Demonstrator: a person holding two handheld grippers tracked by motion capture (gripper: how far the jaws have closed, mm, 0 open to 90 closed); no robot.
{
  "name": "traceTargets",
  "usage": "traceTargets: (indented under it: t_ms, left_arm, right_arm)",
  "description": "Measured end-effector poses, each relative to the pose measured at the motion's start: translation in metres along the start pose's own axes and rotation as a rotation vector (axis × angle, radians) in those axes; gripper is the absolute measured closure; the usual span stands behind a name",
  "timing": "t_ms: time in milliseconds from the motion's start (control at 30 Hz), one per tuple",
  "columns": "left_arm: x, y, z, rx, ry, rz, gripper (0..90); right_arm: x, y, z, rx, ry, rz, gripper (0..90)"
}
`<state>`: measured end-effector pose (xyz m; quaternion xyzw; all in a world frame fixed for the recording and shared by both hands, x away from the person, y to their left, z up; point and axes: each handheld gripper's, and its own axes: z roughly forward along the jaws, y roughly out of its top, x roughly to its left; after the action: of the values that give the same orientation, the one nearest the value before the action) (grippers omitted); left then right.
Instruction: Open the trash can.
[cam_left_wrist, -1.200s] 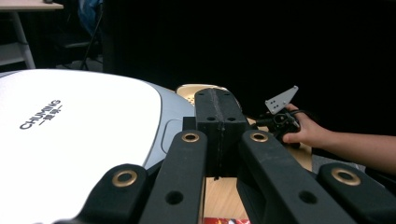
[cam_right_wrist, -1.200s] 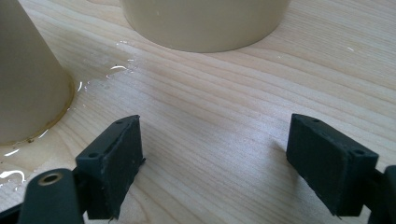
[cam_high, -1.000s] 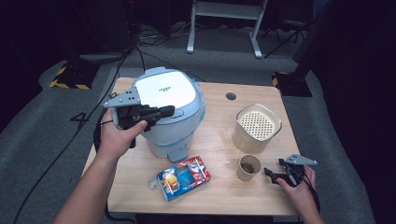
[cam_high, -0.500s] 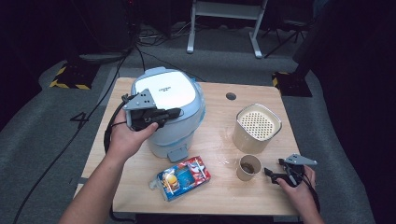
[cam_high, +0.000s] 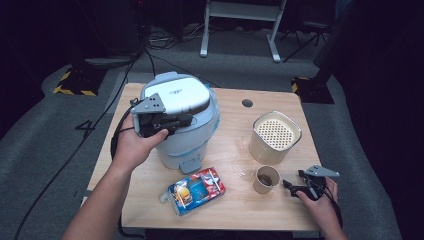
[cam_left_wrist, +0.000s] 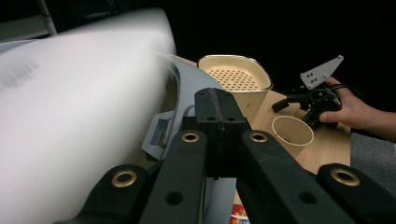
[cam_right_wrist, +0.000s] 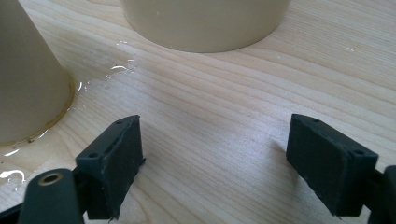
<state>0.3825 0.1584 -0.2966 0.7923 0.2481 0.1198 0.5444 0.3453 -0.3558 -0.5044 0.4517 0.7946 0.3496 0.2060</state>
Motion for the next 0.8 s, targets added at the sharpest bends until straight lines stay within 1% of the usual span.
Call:
traceTargets:
  t_ms: [67,167,267,333,367,400,433,467,500,533,567,600,633,700,800]
  left_arm:
    - [0.0,0.001,0.0,0.011,0.016,0.01,90.0]
    - [-0.001,0.001,0.0,0.01,0.022,0.017,90.0]
    - [-0.001,0.0,0.0,-0.003,0.01,-0.001,90.0]
    - [-0.002,-0.001,-0.001,-0.012,0.011,0.006,90.0]
    - [-0.003,-0.001,-0.001,-0.011,0.003,0.0,90.0]
    - [-0.004,-0.002,-0.001,-0.021,-0.006,-0.001,88.2]
    - [-0.009,-0.004,-0.001,-0.09,-0.042,-0.023,71.7]
    - [-0.009,-0.004,-0.001,-0.09,-0.042,-0.023,67.0]
    - [-0.012,-0.004,-0.002,-0.112,-0.061,-0.023,67.0]
    - [-0.016,-0.004,-0.004,-0.12,-0.073,-0.013,64.2]
    - [-0.02,-0.004,-0.006,-0.122,-0.078,-0.001,60.9]
    - [-0.025,-0.004,-0.008,-0.12,-0.073,0.017,57.8]
    - [-0.027,-0.004,-0.009,-0.114,-0.067,0.027,55.8]
    - [-0.034,-0.006,-0.011,-0.09,-0.057,0.048,53.9]
    - [-0.04,-0.012,-0.012,-0.058,-0.045,0.067,51.3]
  right_arm:
    - [0.0,0.0,0.0,0.0,0.0,0.0,18.6]
    - [0.0,0.0,0.0,0.0,0.0,0.0,18.6]
    - [0.0,0.0,0.0,0.0,0.0,0.0,18.6]
    - [0.0,0.0,0.0,0.0,0.0,0.0,18.6]
    - [0.0,0.0,0.0,0.0,0.0,0.0,18.6]
    - [0.0,0.0,0.0,0.0,0.0,0.0,18.5]
    - [0.0,0.0,0.0,0.0,0.0,0.001,18.6]
    - [0.0,0.0,0.0,0.0,0.0,0.001,18.6]
    - [0.0,0.0,0.0,0.0,0.0,0.0,18.5]
    - [0.0,0.0,0.0,0.0,0.0,0.001,18.5]
    - [0.0,0.0,0.0,0.001,0.0,0.0,18.5]
    - [0.0,0.0,0.0,0.0,0.0,0.0,18.5]
    - [0.0,0.0,0.0,0.0,0.0,0.001,18.5]
    - [0.0,0.0,0.0,0.0,0.0,0.0,18.5]
    - [0.0,0.0,0.0,0.0,0.0,0.001,18.5]
